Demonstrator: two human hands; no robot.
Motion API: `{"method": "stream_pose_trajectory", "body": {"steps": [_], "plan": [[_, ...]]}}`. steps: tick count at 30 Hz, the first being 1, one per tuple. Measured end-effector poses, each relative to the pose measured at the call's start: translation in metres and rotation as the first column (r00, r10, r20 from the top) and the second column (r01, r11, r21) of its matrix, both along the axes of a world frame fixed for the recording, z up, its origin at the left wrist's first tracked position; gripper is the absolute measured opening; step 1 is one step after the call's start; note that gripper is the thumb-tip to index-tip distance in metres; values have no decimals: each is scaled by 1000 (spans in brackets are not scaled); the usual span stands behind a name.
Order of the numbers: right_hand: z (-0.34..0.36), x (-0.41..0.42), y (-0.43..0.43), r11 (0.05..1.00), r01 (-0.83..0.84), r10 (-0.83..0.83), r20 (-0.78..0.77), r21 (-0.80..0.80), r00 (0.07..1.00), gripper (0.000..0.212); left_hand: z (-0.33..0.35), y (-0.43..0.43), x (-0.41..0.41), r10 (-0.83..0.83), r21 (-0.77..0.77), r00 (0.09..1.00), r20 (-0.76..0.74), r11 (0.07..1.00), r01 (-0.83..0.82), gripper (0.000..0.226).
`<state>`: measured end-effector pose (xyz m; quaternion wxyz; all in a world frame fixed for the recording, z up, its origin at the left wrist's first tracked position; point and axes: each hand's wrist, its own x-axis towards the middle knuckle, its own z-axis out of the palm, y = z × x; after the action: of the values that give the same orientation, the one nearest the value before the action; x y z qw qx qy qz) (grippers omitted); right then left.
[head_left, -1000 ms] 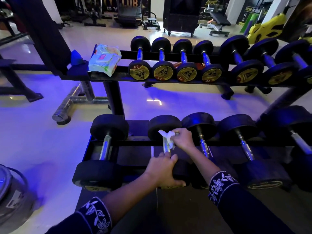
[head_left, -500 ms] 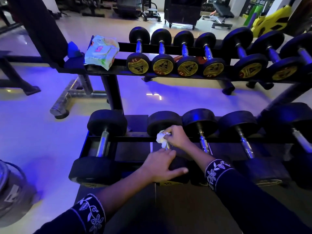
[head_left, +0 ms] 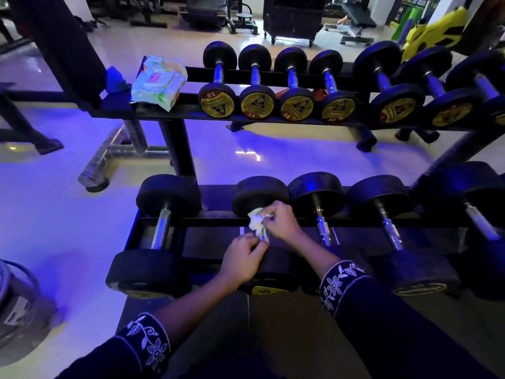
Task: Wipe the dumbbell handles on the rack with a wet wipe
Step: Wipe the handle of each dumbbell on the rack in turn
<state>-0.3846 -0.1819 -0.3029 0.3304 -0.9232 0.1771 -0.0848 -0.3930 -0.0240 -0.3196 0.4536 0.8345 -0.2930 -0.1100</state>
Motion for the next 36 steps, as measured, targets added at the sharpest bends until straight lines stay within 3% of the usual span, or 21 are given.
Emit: {"method": "stream_pose_trajectory", "body": {"steps": [4, 11, 18, 22, 24, 28, 30, 36], "plan": [[-9, -22, -3, 998, -64, 64, -26, 6, 998, 22, -3, 2, 1, 0, -26, 1000, -19, 1000, 0, 51], [1, 8, -2, 990, 124, -127, 41, 59, 991, 23, -4, 1, 4, -5, 21, 1000, -14, 1000, 6, 56], [3, -28, -4, 993, -99, 104, -78, 64, 992, 15, -6, 1, 5, 2, 20, 1000, -4, 1000, -2, 45], [2, 2, 2, 982, 172, -174, 27, 81, 984, 21, -7, 0, 6, -9, 33, 1000, 11, 999, 8, 46], [3, 8, 6, 973, 214, -217, 27, 90, 976, 25, -7, 0, 6, 4, 25, 1000, 12, 1000, -5, 48], [8, -15, 9, 994, -114, 113, -93, -6, 989, 22, -15, 2, 9, -3, -9, 1000, -20, 1000, 3, 52], [7, -20, 7, 984, -177, 177, -117, 6, 977, 21, -15, 2, 9, -9, -12, 999, -31, 1000, 9, 53], [5, 13, 12, 996, 79, -79, 3, -36, 997, 24, -9, 2, 8, -23, 19, 1000, -12, 1000, 23, 45]]}}
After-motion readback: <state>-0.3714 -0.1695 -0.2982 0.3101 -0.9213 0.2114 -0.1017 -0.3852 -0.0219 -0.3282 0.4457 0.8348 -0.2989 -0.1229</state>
